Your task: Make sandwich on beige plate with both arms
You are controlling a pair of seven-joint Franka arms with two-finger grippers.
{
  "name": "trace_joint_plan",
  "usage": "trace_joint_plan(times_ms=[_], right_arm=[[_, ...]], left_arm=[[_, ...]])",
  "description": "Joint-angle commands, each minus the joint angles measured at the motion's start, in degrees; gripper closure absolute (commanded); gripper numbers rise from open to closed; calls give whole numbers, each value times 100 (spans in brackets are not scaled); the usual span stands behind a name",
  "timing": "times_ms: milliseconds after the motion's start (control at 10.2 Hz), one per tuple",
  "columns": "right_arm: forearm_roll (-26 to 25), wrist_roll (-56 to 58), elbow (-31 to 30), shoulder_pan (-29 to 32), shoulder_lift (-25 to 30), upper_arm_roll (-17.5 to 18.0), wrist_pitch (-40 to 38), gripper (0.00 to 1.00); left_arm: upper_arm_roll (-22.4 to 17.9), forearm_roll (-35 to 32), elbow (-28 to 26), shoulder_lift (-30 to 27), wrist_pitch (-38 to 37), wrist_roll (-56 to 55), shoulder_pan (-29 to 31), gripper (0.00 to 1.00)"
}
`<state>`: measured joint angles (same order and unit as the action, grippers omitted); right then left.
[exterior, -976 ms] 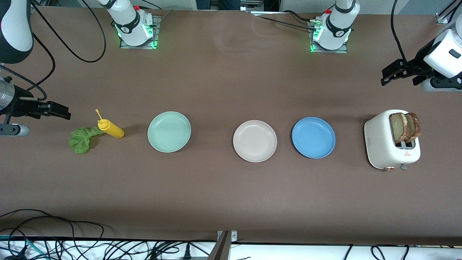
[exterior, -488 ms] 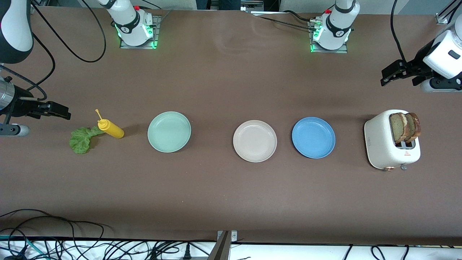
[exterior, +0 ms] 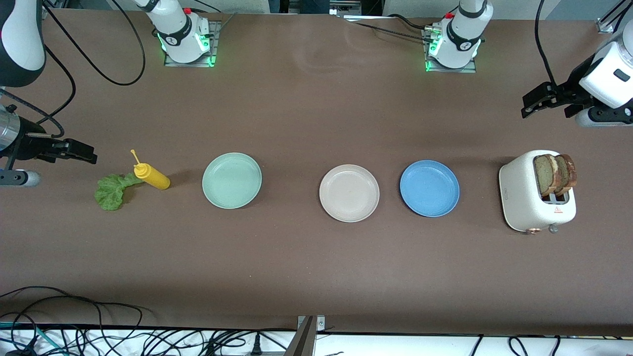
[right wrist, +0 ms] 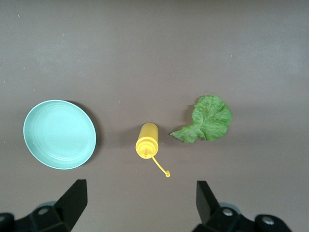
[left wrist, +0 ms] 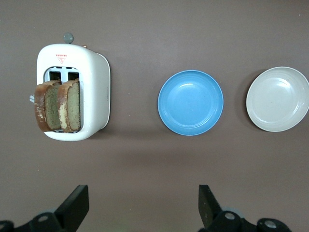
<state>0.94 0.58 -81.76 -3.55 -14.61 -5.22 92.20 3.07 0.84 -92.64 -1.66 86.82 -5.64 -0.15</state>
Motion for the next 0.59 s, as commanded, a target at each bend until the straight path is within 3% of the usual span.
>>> trace_joint_plan(times_ms=[0,488], right_arm=[[20,-66,46,12,11,29,-70,0],[38,-67,46,12,11,29,-70,0]], left_arm=[[10,153,202,96,-122,27,33,0],[18,153,193,96,-166,36,33,0]])
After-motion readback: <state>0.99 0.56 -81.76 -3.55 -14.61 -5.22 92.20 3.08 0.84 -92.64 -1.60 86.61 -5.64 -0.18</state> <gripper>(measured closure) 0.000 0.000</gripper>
